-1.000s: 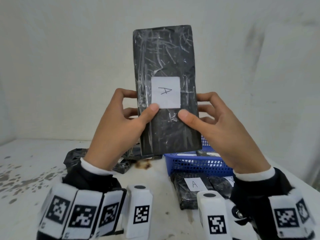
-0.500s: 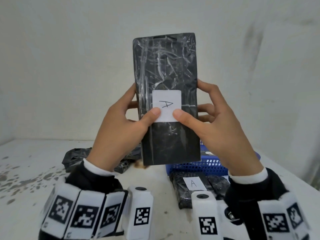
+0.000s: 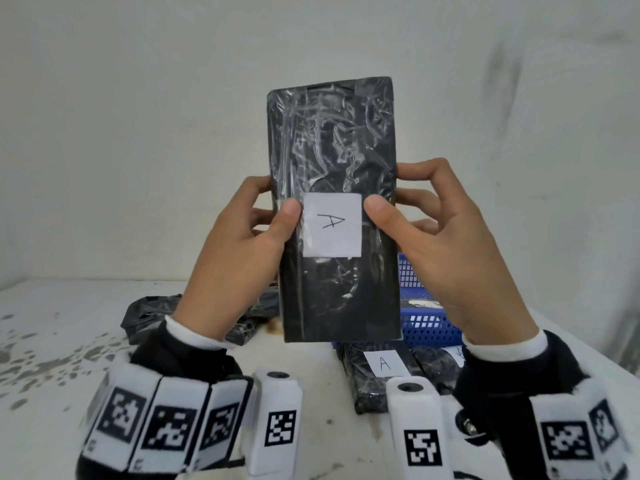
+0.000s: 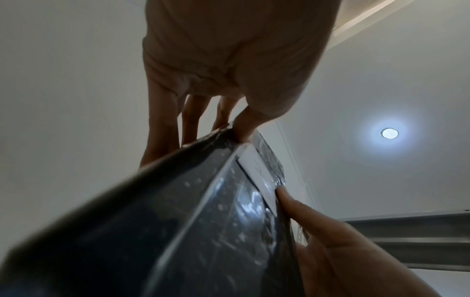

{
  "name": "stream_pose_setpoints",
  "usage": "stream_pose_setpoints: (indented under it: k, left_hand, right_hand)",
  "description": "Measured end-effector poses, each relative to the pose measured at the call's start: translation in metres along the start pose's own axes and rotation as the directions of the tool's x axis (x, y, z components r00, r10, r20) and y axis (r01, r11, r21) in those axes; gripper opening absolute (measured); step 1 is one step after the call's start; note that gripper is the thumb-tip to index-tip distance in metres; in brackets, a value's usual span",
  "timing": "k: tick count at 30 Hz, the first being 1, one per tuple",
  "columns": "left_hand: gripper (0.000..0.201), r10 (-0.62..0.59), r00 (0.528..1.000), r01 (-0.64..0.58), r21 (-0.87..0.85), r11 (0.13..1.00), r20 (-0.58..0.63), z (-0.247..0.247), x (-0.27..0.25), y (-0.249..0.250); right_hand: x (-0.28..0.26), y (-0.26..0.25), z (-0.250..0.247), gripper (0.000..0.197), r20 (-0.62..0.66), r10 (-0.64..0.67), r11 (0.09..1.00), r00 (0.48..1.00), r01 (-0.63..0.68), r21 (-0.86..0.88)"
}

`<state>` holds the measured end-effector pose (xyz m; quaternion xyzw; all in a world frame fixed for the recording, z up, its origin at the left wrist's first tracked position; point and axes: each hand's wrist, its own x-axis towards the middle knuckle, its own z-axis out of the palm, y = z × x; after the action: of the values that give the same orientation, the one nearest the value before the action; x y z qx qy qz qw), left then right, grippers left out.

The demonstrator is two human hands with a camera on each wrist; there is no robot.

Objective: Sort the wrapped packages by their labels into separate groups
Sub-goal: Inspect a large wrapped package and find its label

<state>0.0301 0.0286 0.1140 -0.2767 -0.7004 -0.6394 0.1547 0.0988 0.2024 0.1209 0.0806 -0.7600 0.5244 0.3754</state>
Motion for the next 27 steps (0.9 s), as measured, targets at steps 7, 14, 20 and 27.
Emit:
stream_pose_setpoints:
  k: [7, 14, 20, 27]
  left_hand:
    - [0.022, -0.033, 0.999, 0.033, -0.022, 0.999, 0.001, 0.002, -0.003, 0.002]
    - [0.043, -0.003, 0.997, 0.01, 0.101, 0.995, -0.072, 0.005, -0.008, 0.007]
    - [0.057, 0.037, 0.997, -0.023, 0.198, 0.98, -0.067, 0.002, -0.008, 0.007]
    - [0.047, -0.005, 0.998, 0.015, 0.165, 0.986, -0.059, 0.002, -0.007, 0.008]
  right_hand:
    - [-0.002, -0.002, 0.003, 0.036, -0.015, 0.014, 0.999, 1.0, -0.015, -0.032]
    - [-0.003, 0.0, 0.009, 0.056, -0.058, 0.017, 0.985, 0.998, -0.027, -0.168]
    - [-0.003, -0.002, 0.012, 0.071, -0.027, -0.007, 0.982, 1.0, 0.002, -0.189]
    - [-0.003, -0.003, 0.01, 0.057, -0.038, 0.038, 0.984, 0.999, -0.044, -0.17]
